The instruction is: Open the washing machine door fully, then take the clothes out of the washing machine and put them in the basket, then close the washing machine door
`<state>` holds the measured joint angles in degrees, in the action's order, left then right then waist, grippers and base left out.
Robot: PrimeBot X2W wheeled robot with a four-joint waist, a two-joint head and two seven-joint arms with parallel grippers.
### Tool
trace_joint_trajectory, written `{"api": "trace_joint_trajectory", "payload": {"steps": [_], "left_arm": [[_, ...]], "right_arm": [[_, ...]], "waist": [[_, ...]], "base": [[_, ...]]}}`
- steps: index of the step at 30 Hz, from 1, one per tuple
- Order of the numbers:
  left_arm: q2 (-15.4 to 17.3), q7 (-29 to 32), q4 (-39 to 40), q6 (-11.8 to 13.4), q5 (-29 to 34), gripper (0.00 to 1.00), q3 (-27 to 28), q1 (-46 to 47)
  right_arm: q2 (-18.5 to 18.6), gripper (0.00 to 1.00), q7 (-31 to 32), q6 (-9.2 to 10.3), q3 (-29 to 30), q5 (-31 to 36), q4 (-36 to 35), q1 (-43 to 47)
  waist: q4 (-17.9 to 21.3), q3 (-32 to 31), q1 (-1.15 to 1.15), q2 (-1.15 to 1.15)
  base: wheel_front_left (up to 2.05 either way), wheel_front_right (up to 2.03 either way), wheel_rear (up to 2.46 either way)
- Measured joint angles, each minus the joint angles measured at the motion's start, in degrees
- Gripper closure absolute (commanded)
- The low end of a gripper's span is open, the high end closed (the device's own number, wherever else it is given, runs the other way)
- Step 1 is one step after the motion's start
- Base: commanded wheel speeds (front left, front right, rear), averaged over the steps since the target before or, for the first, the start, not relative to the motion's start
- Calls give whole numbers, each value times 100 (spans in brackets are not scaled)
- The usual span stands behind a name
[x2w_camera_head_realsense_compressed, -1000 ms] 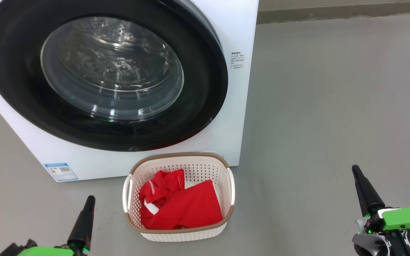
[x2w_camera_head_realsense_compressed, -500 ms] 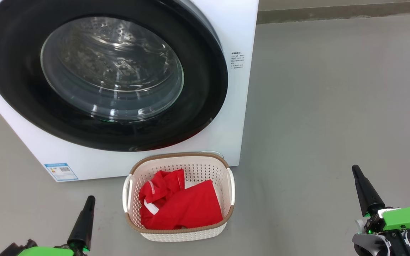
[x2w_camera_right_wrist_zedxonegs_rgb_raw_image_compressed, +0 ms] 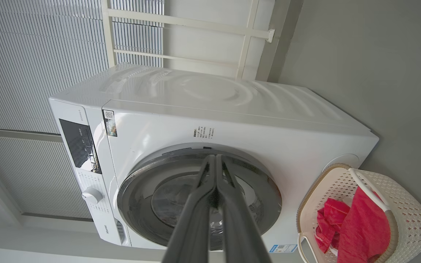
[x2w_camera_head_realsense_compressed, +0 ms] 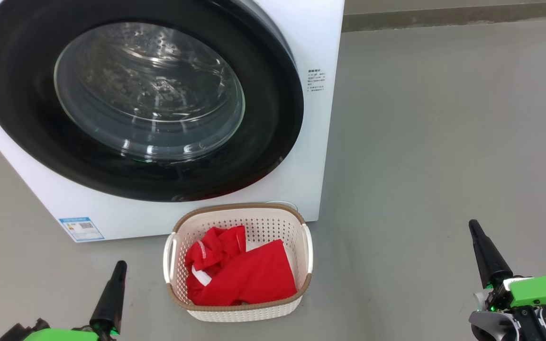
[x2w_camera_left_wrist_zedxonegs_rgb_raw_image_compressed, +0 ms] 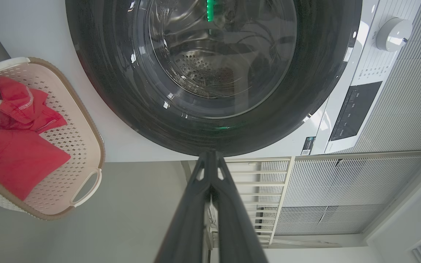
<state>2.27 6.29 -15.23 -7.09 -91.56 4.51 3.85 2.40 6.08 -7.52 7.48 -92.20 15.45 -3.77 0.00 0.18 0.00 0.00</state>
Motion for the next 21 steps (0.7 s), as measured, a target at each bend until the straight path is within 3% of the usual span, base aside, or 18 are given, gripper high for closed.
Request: {"api": "trace_joint_trajectory", "payload": {"steps": [21], "left_arm": [[0,0,0,0,-20,100,0,0]], "right_arm": [[-1,100,0,0,1,0,1,0]], "waist": [[0,0,0,0]], "base": [[0,0,0]]}}
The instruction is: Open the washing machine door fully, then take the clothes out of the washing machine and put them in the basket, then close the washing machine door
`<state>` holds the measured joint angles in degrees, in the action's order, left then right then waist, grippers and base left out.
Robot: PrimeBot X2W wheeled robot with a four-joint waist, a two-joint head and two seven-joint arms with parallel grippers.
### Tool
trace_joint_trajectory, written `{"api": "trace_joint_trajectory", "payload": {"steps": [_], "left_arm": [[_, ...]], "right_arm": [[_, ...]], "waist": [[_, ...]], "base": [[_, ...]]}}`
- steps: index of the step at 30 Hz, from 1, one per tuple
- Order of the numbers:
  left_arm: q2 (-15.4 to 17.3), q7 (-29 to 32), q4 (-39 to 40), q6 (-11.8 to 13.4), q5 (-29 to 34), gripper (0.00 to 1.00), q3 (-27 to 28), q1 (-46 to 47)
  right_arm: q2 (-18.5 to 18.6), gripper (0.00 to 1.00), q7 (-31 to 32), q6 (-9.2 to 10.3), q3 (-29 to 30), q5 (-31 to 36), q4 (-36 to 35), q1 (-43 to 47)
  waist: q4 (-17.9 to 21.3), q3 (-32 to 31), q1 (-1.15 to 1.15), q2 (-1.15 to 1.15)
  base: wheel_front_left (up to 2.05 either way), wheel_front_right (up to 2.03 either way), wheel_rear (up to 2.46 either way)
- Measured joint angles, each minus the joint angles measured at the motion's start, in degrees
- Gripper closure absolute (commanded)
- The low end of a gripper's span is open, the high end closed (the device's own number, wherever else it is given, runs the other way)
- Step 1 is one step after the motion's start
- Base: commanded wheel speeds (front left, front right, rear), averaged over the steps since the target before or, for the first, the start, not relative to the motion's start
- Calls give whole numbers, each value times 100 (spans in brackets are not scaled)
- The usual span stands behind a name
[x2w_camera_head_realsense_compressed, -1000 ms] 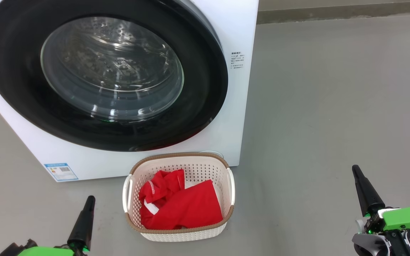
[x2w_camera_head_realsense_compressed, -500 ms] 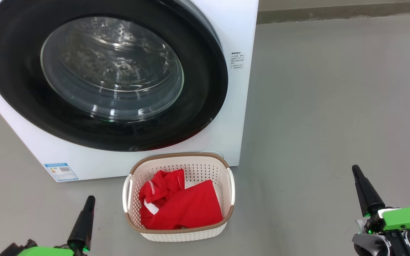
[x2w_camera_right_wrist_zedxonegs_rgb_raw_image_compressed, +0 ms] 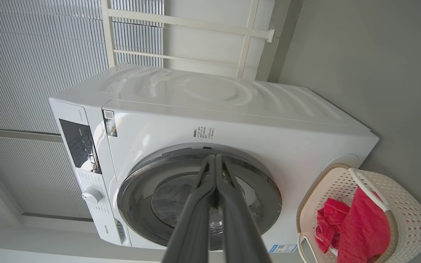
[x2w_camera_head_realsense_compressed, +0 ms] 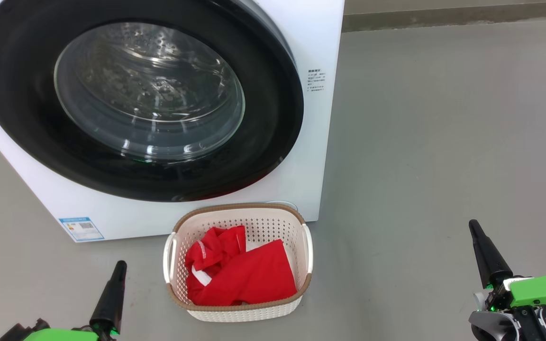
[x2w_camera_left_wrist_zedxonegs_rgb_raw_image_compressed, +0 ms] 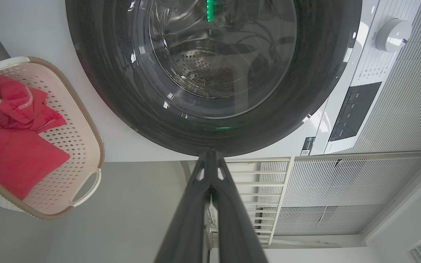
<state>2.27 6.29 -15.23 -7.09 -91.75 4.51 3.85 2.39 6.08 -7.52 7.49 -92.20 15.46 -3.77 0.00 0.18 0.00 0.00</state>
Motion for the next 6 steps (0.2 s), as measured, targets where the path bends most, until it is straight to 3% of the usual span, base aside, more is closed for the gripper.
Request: {"api": "trace_joint_trajectory", "payload": {"steps": [6], "left_arm": [[0,0,0,0,0,100,0,0]], "right_arm": [[0,100,0,0,0,0,0,0]], "waist": [[0,0,0,0]], "base": [[0,0,0]]}}
